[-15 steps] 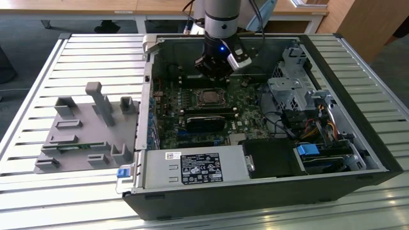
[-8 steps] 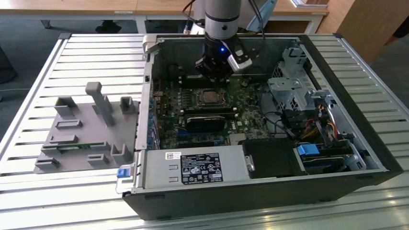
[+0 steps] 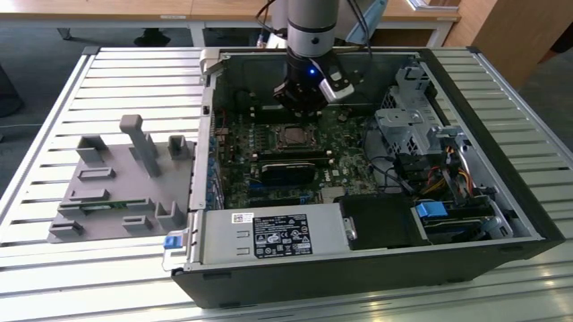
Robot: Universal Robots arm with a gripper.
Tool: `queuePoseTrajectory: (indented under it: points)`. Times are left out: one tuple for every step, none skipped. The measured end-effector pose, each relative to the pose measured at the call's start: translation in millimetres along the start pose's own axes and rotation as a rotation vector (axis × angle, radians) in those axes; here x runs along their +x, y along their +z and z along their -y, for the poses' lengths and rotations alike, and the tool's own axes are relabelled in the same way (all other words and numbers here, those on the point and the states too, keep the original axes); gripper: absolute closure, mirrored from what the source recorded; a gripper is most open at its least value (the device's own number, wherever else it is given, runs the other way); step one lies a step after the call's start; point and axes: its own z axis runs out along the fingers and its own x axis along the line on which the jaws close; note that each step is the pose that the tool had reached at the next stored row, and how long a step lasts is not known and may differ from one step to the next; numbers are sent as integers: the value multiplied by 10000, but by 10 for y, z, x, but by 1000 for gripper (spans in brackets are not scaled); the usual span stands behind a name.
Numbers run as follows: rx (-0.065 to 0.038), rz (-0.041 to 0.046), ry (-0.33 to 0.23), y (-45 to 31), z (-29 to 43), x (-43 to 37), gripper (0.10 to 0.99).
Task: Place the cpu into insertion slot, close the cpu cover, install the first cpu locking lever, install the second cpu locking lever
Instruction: 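Install the second cpu locking lever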
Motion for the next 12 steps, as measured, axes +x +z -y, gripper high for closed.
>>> queuePoseTrajectory:
  points:
    - [-1, 1, 0, 0, 10, 0, 965]
    - [-1, 1, 0, 0, 22, 0, 965]
    - [-1, 1, 0, 0, 35, 0, 965]
    - [-1, 1, 1, 0, 48, -1, 965]
    - [0, 0, 0, 0, 62, -1, 965]
    - [0, 0, 0, 0, 81, -1, 965]
    - [0, 0, -1, 0, 101, -1, 965]
    - [-1, 1, 0, -1, 120, -2, 965]
    - [-2, 1, -1, 0, 136, -2, 965]
    - [-1, 0, -1, -1, 146, -2, 965]
    - [-1, 0, 0, -2, 153, -2, 965]
    - [1, 0, 0, -6, 157, -2, 965]
